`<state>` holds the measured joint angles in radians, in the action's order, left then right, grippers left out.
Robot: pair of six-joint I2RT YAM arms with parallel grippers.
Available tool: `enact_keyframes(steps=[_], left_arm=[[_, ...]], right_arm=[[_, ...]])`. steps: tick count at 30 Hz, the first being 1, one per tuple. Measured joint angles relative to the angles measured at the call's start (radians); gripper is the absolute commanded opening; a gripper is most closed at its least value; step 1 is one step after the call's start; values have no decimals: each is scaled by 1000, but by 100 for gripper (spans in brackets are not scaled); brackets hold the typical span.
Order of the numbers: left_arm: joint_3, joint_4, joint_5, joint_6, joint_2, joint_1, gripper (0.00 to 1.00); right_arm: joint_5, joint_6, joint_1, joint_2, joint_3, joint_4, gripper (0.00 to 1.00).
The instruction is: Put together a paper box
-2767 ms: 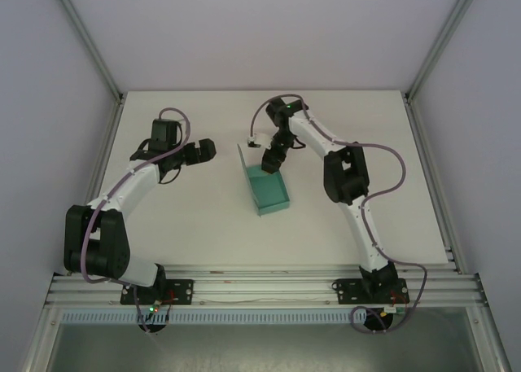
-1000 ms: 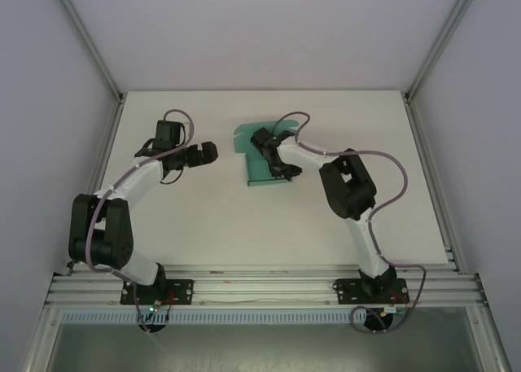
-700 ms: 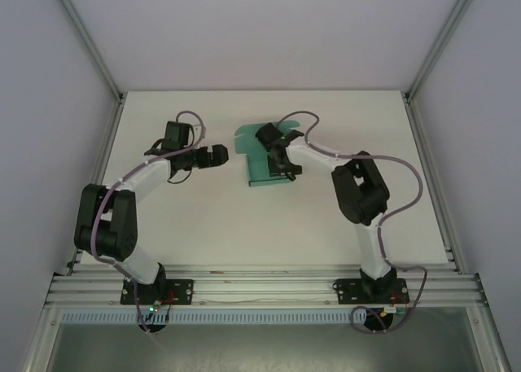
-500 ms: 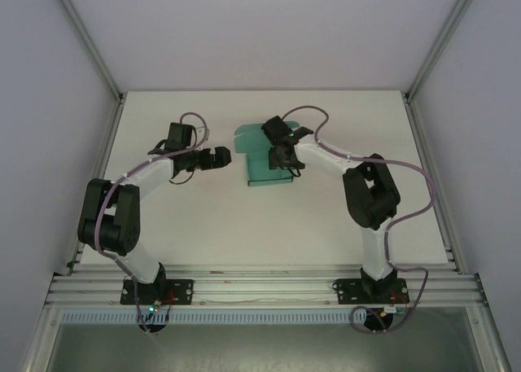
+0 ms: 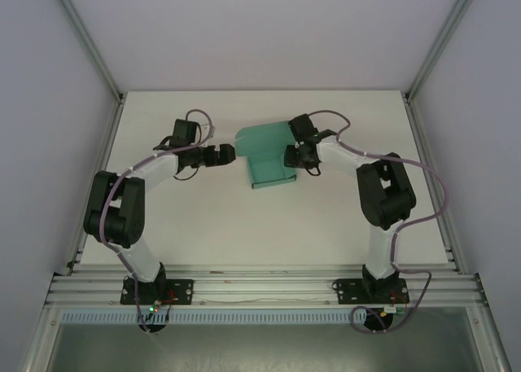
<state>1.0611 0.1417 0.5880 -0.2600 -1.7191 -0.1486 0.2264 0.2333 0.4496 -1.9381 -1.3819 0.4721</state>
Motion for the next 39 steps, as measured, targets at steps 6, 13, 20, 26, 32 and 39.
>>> enact_keyframes(steps=[6,13,20,26,32,39], left_arm=[[11,0,7,0,-25,-15,98],[23,0,8,4,-27,-15,96],[31,0,11,8,-37,-15,95],[31,0,11,8,-37,-15,94],[33,1,10,19,-37,-15,94],[44,4,8,26,-37,-15,94]], right_arm=[[56,-13,-1,-9,2,-18,19],[59,-29,-1,-40,2,-17,19],[35,-44,-1,-66,-21,5,10],[6,-48,8,-98,-73,36,11],[-86,-47,42,-125,-120,86,11],[-172,-35,64,-184,-162,134,13]])
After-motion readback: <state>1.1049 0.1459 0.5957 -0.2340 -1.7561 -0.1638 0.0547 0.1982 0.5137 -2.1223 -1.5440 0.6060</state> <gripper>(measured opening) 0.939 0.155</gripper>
